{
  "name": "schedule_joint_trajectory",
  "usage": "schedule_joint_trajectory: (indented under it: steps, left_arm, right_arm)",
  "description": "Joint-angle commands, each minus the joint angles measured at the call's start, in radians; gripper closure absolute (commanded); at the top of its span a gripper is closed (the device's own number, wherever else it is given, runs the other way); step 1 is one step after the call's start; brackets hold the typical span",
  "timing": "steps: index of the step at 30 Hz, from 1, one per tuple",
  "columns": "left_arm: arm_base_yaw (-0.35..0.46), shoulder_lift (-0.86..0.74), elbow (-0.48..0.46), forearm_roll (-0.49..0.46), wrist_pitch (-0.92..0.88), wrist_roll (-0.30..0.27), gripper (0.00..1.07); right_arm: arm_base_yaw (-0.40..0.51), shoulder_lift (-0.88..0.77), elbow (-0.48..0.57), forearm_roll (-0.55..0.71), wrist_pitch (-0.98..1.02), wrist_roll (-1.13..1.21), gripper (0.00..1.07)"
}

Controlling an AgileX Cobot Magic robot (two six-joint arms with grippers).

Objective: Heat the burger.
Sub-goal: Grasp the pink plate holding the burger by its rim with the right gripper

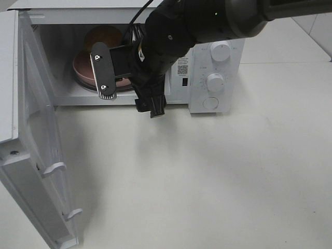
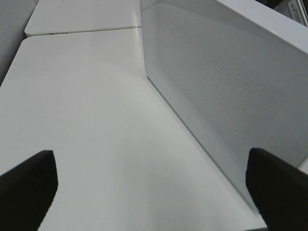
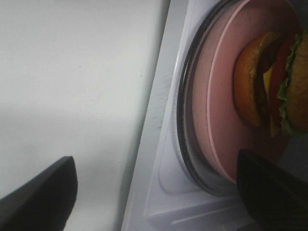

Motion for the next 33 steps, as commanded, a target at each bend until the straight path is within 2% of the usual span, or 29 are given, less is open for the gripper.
schedule_joint_trajectory:
  steps: [1, 12, 33]
  left_arm:
    - [0.006, -0.017, 0.001, -0.006, -0.011, -0.001, 0.07]
    - [0.006, -0.017, 0.001, -0.006, -0.011, -0.001, 0.07]
    - [0.006, -0.017, 0.001, -0.006, -0.011, -0.001, 0.07]
  right_arm:
    - [-0.01, 0.043, -0.052, 0.0, -0.01, 0.017, 0.22]
    - [-0.044, 0.18, -0.188, 0.002, -0.005, 0.043, 0.25]
    - [-0.045, 0.356, -0.405, 0.0, 0.02, 0.059, 0.31]
